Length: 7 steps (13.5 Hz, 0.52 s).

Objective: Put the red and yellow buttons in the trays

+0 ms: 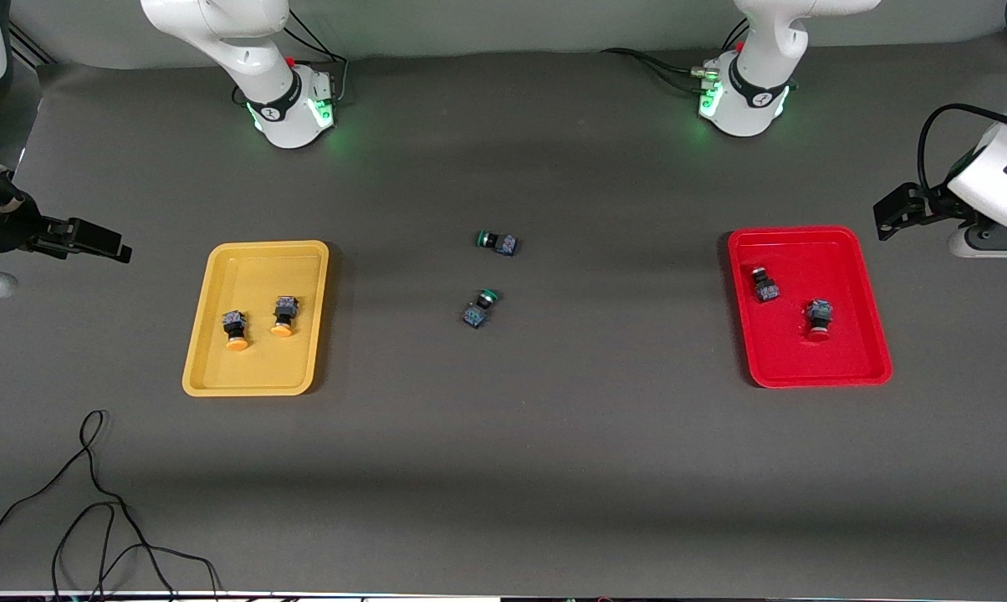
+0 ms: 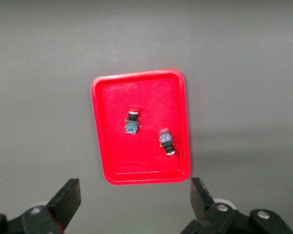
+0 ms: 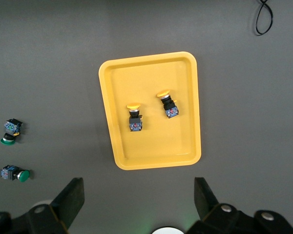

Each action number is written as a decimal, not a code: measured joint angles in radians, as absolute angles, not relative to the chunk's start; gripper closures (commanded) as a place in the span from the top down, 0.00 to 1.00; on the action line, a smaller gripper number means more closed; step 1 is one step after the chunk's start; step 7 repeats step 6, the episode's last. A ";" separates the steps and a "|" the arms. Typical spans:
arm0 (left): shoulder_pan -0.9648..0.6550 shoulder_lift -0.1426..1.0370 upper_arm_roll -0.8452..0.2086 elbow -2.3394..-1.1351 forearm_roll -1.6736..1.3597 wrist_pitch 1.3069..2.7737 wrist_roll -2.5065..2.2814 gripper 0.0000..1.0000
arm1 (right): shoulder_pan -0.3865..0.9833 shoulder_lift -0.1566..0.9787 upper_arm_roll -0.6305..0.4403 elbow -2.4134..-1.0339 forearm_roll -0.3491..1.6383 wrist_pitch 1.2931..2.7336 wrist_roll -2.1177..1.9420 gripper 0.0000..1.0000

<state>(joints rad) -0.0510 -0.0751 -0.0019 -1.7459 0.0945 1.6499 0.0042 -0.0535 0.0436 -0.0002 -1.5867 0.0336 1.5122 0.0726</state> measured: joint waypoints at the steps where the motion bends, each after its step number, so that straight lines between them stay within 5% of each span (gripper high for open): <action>1: -0.051 -0.073 -0.002 -1.744 0.095 1.650 0.004 1.00 | -0.053 0.044 0.000 -1.588 0.019 1.513 0.072 1.00; 7: -0.050 -0.067 -0.001 -1.738 0.095 1.651 0.004 1.00 | -0.050 0.044 0.005 -1.594 -0.007 1.516 0.071 1.00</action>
